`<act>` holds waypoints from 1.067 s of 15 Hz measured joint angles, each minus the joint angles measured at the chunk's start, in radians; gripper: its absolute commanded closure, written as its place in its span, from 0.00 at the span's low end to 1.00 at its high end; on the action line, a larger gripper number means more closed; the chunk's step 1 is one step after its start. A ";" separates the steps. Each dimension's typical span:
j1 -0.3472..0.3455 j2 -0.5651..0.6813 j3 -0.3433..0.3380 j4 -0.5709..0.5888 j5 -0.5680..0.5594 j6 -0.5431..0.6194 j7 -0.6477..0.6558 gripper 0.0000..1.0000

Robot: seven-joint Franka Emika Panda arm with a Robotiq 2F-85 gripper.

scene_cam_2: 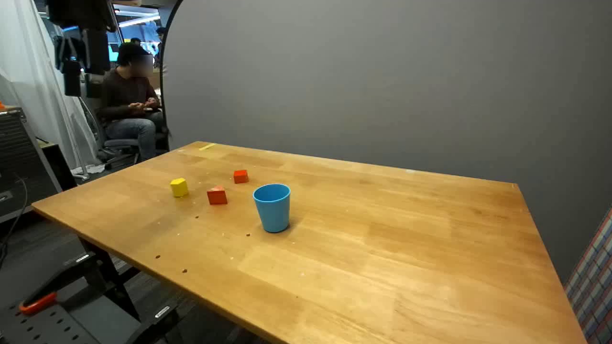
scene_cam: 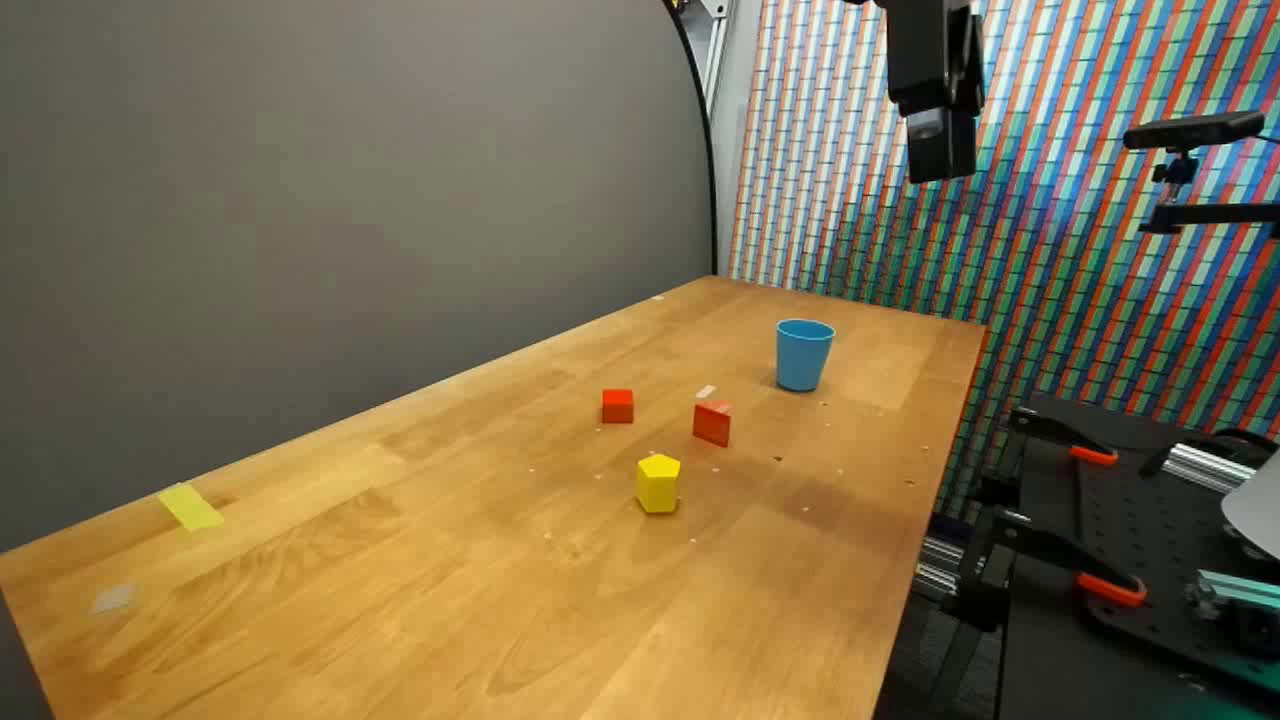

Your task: Pick the yellow block and put it in the cup

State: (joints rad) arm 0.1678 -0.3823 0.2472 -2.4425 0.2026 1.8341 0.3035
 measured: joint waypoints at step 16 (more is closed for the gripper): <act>0.002 0.170 0.018 0.082 -0.014 0.108 -0.001 0.00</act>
State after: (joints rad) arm 0.1698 -0.2120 0.2647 -2.3605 0.1890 1.9425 0.3027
